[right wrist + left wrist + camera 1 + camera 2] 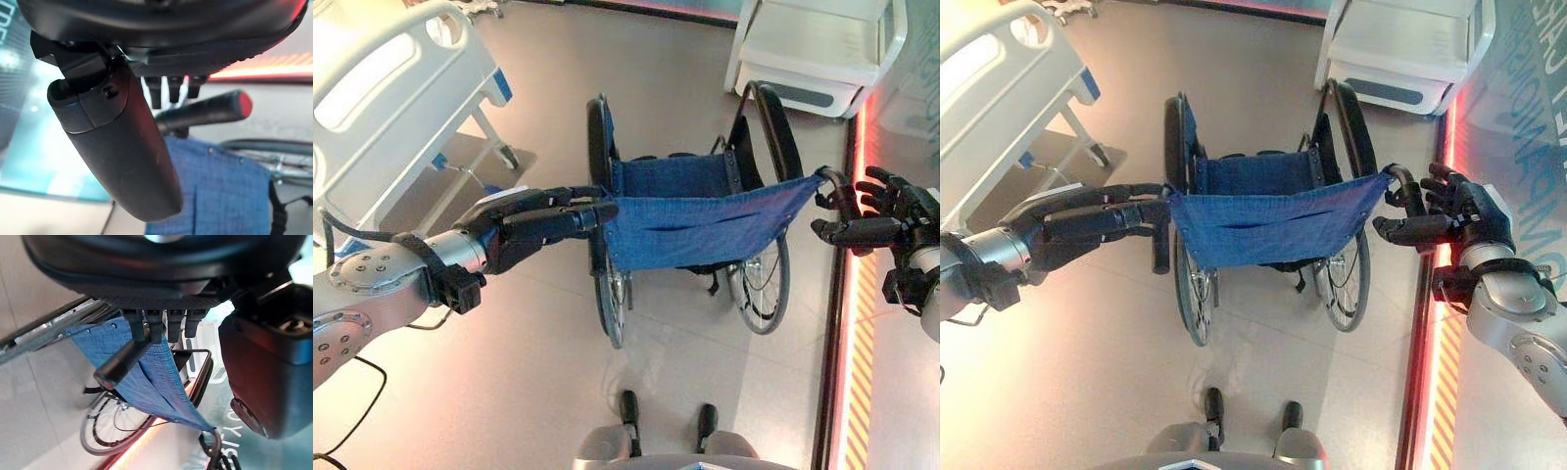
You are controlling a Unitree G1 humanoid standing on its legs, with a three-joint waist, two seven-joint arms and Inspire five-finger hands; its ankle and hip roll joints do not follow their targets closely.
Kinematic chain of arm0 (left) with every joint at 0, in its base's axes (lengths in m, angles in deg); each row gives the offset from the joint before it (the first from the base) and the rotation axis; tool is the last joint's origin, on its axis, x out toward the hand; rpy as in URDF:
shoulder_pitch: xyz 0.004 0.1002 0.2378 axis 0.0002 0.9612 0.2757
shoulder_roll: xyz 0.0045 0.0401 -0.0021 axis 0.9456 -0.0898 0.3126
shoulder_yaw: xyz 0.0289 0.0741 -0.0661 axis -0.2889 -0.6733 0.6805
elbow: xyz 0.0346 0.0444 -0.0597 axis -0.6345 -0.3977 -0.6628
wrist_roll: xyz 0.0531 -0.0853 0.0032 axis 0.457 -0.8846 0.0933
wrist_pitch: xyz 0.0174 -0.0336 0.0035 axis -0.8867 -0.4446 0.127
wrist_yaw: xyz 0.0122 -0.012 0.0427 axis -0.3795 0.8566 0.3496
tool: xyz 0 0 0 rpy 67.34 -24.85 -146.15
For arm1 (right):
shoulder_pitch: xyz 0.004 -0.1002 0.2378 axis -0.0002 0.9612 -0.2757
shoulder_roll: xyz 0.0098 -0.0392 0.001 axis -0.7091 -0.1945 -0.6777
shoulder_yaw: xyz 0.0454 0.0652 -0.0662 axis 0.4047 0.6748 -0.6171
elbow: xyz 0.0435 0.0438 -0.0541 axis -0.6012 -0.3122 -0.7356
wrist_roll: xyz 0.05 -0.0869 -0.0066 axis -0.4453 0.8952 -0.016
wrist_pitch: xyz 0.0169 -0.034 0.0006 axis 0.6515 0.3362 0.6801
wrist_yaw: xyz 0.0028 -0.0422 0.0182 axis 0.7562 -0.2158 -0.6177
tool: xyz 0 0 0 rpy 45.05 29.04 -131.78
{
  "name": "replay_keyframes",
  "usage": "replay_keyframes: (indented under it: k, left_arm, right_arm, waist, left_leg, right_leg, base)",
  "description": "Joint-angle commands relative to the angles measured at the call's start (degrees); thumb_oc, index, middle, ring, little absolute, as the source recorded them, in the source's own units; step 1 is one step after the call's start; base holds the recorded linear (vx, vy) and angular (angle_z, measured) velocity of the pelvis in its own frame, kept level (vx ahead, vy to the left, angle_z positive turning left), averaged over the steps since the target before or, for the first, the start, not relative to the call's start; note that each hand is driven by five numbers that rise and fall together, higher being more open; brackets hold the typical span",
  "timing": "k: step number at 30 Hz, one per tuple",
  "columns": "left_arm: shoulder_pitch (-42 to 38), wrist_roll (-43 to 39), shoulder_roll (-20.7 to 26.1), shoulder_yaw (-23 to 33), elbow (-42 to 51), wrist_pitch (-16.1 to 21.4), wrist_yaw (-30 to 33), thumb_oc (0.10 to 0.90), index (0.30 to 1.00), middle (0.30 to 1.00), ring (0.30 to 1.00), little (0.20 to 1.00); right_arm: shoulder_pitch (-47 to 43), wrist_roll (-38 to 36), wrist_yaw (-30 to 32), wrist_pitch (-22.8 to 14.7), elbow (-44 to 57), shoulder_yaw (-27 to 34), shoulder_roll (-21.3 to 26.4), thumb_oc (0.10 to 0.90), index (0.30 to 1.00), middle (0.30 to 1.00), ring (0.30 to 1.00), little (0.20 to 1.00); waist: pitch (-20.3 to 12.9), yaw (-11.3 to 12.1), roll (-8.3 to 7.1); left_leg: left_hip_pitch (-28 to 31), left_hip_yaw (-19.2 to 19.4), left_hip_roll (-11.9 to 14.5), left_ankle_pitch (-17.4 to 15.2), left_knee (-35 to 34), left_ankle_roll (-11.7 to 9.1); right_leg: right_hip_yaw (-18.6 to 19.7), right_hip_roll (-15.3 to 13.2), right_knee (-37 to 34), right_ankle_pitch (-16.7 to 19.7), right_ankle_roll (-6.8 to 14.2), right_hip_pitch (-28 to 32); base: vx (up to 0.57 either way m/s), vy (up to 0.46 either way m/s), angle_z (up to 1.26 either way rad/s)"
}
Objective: Push the wheelchair next to the bed
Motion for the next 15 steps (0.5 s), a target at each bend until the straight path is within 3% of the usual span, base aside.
replay_keyframes:
  k: [1,8,15]
  left_arm:
    - [-0.10,-1.77,0.47,1.58,-0.03,1.19,-1.84,0.800,0.900,0.900,0.900,0.900]
    - [-3.45,-2.94,1.55,-0.63,-1.56,1.72,-1.41,0.800,0.900,0.900,0.900,0.900]
    - [-13.31,-6.55,4.04,-8.41,-4.96,1.55,-1.36,0.800,0.900,0.900,0.900,0.900]
  right_arm:
    - [-7.70,4.37,3.35,-5.41,0.47,-1.04,7.48,0.800,0.900,0.900,0.900,0.900]
    - [-10.48,6.22,1.03,-5.20,-2.79,-4.05,7.93,0.800,0.900,0.900,0.900,0.900]
    - [-24.41,7.03,-1.49,-5.26,-10.09,-14.04,12.43,0.800,0.900,0.900,0.900,0.900]
  waist:
    - [-2.00,-2.03,0.52]
    - [-2.18,-1.77,0.55]
    - [-2.60,-0.90,0.20]
  left_leg:
    - [2.20,2.09,2.76,-1.64,0.16,-4.99]
    - [2.51,1.81,2.69,-1.73,0.16,-5.09]
    - [3.10,1.06,2.54,-1.94,0.16,-5.19]
  right_leg:
    - [-0.32,-0.40,0.21,3.40,1.84,-1.38]
    - [-0.74,-0.44,0.23,3.33,1.78,-1.02]
    - [-1.64,-0.44,0.17,3.16,1.63,-0.19]
  base:
    - [0.00,0.000,0.00]
    - [0.01,0.000,-0.01]
    - [0.02,-0.001,0.00]
